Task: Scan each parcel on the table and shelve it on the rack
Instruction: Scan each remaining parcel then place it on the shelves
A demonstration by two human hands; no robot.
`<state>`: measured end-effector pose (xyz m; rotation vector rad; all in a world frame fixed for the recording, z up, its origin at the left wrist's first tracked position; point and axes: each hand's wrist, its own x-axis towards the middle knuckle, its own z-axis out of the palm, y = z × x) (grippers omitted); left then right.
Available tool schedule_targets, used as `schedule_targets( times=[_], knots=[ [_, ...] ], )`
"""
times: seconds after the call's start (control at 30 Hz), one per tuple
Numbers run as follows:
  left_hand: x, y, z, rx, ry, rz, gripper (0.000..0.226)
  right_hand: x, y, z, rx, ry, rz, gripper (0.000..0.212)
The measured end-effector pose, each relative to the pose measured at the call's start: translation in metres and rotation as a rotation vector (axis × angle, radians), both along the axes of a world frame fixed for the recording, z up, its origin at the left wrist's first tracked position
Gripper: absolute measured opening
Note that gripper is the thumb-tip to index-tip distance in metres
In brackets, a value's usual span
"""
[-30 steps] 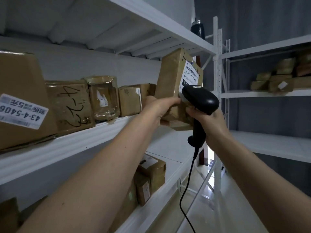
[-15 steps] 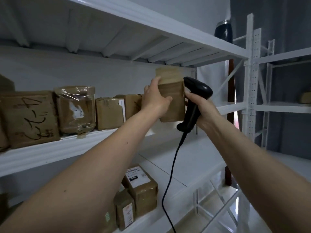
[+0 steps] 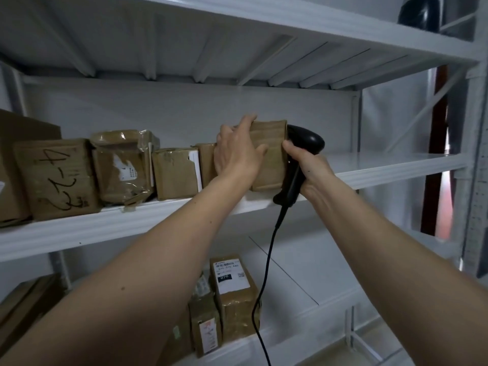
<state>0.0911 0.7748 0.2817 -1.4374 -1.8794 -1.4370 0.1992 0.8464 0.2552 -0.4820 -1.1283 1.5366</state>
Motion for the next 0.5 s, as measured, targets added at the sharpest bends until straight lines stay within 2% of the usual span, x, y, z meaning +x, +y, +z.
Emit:
schedule_targets(
  times=[0.13,0.27,0.37,0.5],
  knots=[
    [0.002,0.006,-0.003,0.009,-0.006,0.030,0.066,-0.004,0.002,-0.002,-0.007,-0.066,-0.088,0.039],
    [0.005,0.003,-0.009,0.020,-0.005,0.091,0.072,-0.001,-0.001,-0.012,-0.011,-0.119,-0.104,0.026],
    [0.007,-0.001,-0.016,-0.013,-0.012,0.114,0.078,0.006,-0.009,-0.017,0.002,-0.085,-0.088,0.027],
    [0.009,-0.014,-0.027,-0.032,-0.206,-0.019,0.089,0.014,-0.023,-0.027,0.057,-0.088,-0.085,0.021]
  ],
)
